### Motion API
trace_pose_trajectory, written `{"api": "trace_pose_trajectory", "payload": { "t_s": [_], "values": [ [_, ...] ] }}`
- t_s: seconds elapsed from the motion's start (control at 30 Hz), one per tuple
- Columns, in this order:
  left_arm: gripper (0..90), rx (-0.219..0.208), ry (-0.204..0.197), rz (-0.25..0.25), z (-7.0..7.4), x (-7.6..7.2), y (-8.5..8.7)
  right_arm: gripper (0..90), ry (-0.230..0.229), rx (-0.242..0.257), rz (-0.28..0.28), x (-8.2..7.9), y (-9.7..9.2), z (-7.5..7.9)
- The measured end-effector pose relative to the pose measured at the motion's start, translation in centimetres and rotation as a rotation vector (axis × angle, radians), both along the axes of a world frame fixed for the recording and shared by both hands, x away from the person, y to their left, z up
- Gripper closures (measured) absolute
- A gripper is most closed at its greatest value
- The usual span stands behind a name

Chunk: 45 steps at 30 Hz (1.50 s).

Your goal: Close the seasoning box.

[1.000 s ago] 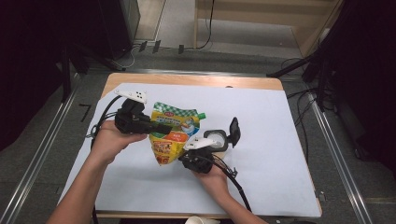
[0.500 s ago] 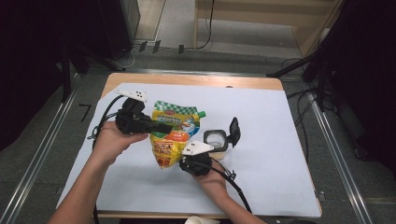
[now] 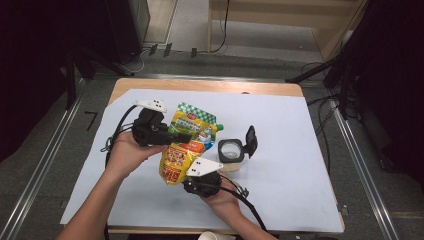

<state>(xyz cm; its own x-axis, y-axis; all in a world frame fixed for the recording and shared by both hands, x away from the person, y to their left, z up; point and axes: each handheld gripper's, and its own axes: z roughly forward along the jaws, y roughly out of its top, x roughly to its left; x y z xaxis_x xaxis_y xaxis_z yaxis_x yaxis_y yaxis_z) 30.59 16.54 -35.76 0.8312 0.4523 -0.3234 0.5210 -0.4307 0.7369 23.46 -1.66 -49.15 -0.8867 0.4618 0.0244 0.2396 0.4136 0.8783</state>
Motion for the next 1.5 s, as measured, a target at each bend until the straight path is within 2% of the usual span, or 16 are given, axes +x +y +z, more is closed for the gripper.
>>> {"api": "trace_pose_trajectory", "payload": {
  "t_s": [0.27, 0.37, 0.43, 0.67, 0.83, 1.03, 1.1, 1.2, 1.3, 1.37, 1.5],
  "values": [
    [81.1, -0.003, -0.016, 0.011, -0.5, -0.1, -0.9, 67.0, 0.025, 0.031, 0.026, -0.6, -0.1, 0.8],
    [79.6, 0.005, -0.058, 0.001, -0.7, -0.3, -1.3, 66.9, 0.035, 0.044, 0.030, -0.8, -0.1, 1.0],
    [78.9, 0.011, -0.066, -0.002, -0.6, -0.4, -1.6, 66.8, 0.041, 0.053, 0.032, -0.8, -0.2, 1.1],
    [78.4, 0.032, -0.014, 0.006, -0.8, -0.2, -2.4, 66.4, 0.072, 0.065, 0.043, -1.2, -0.4, 1.3],
    [76.2, 0.035, -0.009, 0.000, -0.9, -0.3, -3.1, 66.1, 0.097, 0.082, 0.044, -1.4, -0.4, 1.4],
    [75.1, 0.042, 0.017, 0.009, -1.0, 0.0, -3.9, 65.7, 0.124, 0.100, 0.042, -1.4, -0.6, 1.6],
    [74.1, 0.045, 0.027, 0.007, -1.2, 0.1, -4.1, 65.2, 0.126, 0.096, 0.045, -1.4, -0.6, 1.7],
    [72.4, 0.035, 0.071, 0.013, -1.4, 0.5, -4.6, 64.0, 0.122, 0.093, 0.049, -1.6, -0.5, 1.8],
    [69.9, 0.031, 0.087, 0.022, -1.6, 0.8, -5.0, 63.7, 0.120, 0.099, 0.044, -1.7, -0.4, 1.9],
    [69.1, 0.047, 0.093, 0.026, -1.7, 1.1, -5.3, 63.7, 0.129, 0.101, 0.040, -1.5, -0.3, 2.0],
    [69.4, 0.051, 0.119, 0.042, -1.6, 1.6, -5.6, 63.0, 0.136, 0.093, 0.036, -1.1, -0.3, 2.2]
  ]
}}
